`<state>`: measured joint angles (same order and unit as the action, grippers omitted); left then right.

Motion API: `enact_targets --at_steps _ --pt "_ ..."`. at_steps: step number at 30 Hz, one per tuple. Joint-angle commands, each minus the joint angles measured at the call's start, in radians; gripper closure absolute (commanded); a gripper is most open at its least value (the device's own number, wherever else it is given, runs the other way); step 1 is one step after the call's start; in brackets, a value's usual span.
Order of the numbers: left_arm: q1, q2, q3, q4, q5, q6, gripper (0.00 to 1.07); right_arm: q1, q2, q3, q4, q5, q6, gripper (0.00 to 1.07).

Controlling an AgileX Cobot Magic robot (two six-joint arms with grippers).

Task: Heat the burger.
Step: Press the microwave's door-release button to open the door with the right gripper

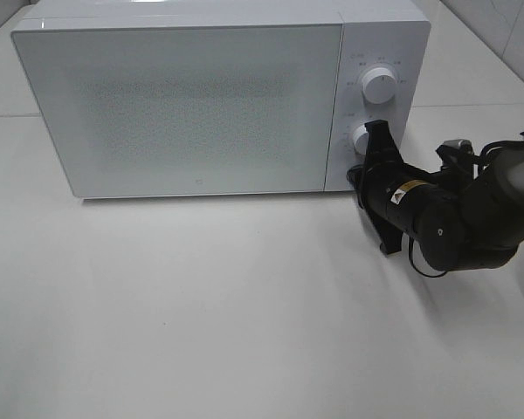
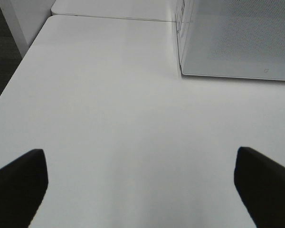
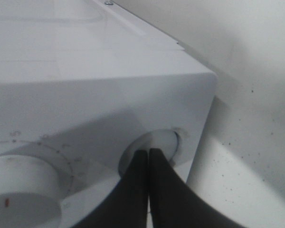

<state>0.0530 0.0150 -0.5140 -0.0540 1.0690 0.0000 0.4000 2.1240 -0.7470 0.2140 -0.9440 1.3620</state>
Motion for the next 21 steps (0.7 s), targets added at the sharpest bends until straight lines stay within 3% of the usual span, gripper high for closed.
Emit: enact_targets --at_steps 1,16,21 --pt "-0.001 -0.004 -0.002 0.002 0.002 0.006 0.06 -0.006 -0.006 -0.028 -0.017 -0.082 0.002 1.07" --pt "-0.001 -0.004 -0.002 0.002 0.002 0.006 0.06 -0.018 -0.006 -0.029 0.017 -0.162 -0.001 1.07" --pt "-0.001 -0.004 -0.002 0.002 0.002 0.006 0.06 -0.018 -0.006 -0.072 0.019 -0.161 -0.002 1.07"
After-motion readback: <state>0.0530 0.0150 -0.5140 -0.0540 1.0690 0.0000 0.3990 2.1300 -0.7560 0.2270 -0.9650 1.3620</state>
